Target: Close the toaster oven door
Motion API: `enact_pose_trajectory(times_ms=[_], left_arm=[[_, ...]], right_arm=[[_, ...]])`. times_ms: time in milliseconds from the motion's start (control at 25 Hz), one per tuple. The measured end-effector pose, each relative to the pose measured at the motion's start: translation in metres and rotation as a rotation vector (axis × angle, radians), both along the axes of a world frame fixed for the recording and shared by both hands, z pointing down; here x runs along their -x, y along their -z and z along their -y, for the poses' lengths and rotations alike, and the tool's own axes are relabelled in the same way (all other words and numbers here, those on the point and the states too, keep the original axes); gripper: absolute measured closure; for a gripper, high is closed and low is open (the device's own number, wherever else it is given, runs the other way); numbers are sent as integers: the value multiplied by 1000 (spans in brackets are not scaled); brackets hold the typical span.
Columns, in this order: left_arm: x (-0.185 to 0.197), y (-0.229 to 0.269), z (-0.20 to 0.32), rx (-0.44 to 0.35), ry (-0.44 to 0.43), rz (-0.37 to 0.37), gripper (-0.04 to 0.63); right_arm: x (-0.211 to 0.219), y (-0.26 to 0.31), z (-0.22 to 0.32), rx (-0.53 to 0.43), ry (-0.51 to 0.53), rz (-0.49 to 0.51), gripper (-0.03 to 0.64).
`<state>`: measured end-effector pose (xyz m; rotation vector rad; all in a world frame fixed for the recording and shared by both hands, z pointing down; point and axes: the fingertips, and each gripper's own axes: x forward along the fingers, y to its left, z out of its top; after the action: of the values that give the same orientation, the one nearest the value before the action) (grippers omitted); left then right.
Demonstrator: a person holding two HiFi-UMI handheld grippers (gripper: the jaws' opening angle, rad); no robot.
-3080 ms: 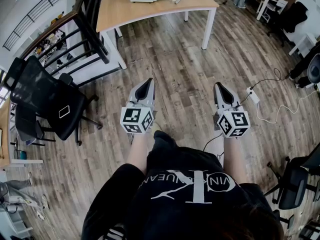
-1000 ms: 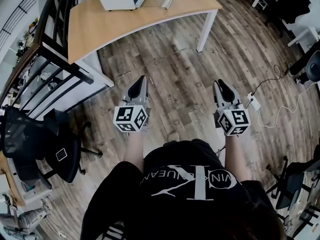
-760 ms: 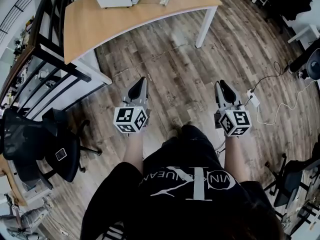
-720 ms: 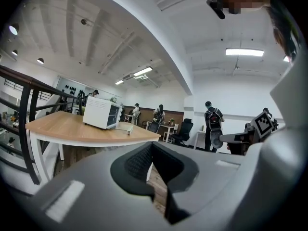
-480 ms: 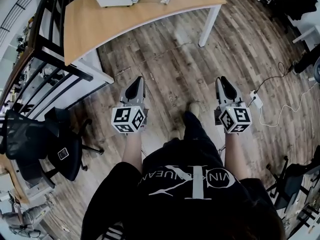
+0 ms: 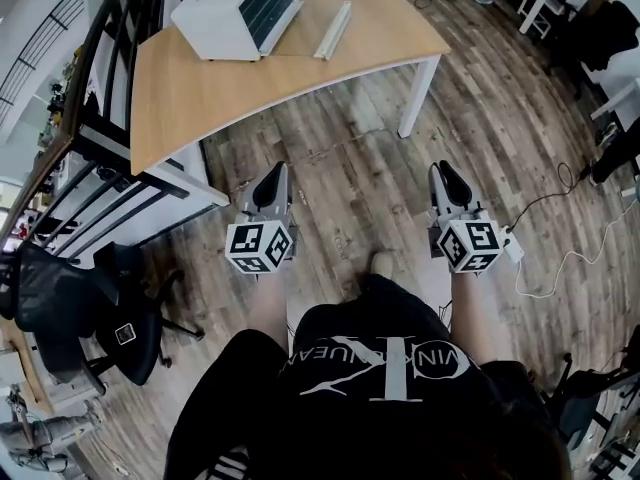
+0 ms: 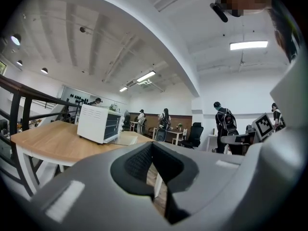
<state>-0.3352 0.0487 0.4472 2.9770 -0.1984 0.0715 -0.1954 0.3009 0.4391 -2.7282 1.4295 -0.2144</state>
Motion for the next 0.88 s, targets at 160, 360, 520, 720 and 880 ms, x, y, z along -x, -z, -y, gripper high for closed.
enact_pose_trajectory(times_ms=[160, 360, 520, 720, 880], left_arm=[[-28, 4, 4, 1, 32, -4, 584], [-55, 7, 14, -15, 77, 4, 584], [-80, 11, 13, -49, 95, 0, 584], [-107, 7, 2, -28, 90, -9, 584], [-116, 0, 2, -24, 89, 17, 584]], right_arm=[[-34, 4, 9, 7, 45, -9, 584], [-66, 6, 21, 12, 97, -22, 584], [-92, 6, 19, 23, 123, -43, 584], [-119, 2, 10, 27, 128, -38, 584], [-127, -8, 10, 25, 131, -10, 583]])
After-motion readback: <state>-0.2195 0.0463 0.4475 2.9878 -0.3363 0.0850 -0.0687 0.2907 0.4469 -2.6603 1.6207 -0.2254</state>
